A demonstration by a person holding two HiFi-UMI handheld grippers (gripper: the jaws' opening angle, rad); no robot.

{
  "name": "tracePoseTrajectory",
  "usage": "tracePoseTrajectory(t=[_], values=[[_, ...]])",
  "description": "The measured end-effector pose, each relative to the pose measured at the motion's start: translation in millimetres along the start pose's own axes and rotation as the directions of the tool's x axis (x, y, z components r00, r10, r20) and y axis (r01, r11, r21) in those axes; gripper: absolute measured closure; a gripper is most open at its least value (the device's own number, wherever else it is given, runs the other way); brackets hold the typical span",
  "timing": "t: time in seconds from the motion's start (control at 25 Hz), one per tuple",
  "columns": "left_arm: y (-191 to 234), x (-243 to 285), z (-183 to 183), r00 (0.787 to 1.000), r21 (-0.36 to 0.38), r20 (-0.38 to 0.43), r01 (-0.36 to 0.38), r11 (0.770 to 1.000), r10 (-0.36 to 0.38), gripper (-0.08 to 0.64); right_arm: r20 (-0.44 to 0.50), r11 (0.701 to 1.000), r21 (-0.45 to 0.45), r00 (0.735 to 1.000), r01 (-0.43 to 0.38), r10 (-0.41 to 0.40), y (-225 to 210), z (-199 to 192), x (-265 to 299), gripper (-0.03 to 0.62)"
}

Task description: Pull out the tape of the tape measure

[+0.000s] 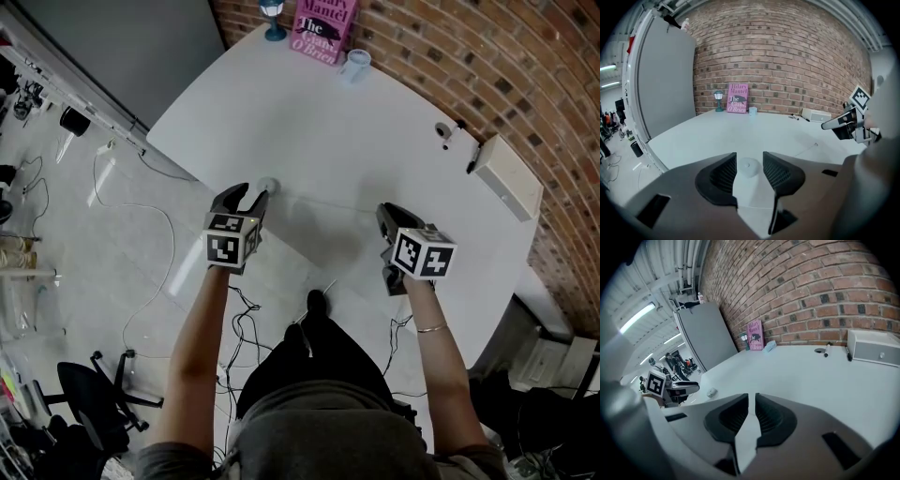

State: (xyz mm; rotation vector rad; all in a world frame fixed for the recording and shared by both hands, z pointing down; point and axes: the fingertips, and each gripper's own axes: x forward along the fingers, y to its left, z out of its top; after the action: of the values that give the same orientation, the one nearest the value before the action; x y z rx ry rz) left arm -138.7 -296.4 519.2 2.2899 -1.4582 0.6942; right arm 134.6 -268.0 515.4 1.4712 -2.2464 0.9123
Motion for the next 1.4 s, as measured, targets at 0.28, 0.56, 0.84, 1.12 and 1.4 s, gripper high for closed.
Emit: tracePoseTrajectory(t=[0.28, 0.56, 0.84, 1.12, 1.4], values=[[-6.8, -23.6, 2.8, 0.998, -0.023, 0.058, -0.028, 0.999, 0.029, 0.42, 0.073, 0.999, -0.036, 0.997, -0.013, 0.015, 30.6, 12.2, -17.1, 0.574], [-16.0, -50.5, 5.3, 0.992, -0.053, 0.118, -0.046, 0.998, 0.052, 0.477, 0.102, 0.997, -0.078, 0.994, -0.03, 0.038, 58.7, 6.2, -30.7, 0.586], [-25.9, -75.6, 3.9, 0.986, -0.06, 0.154, -0.055, 0.997, 0.063, 0.504, 0.14, 0.993, -0.108, 0.989, -0.038, 0.053, 75.5, 5.1, -46.5, 0.586], [-38.8, -98.7, 8.6, 0.974, -0.06, 0.214, -0.061, 0.996, 0.073, 0.512, 0.195, 0.989, -0.144, 0.98, -0.018, 0.046, 85.8, 6.0, -64.8, 0.588], [-45.0, -117.6, 9.5, 0.964, -0.074, 0.253, -0.067, 0.995, 0.084, 0.517, 0.24, 0.986, -0.162, 0.968, -0.036, 0.075, 100.2, 8.4, -77.8, 0.588]])
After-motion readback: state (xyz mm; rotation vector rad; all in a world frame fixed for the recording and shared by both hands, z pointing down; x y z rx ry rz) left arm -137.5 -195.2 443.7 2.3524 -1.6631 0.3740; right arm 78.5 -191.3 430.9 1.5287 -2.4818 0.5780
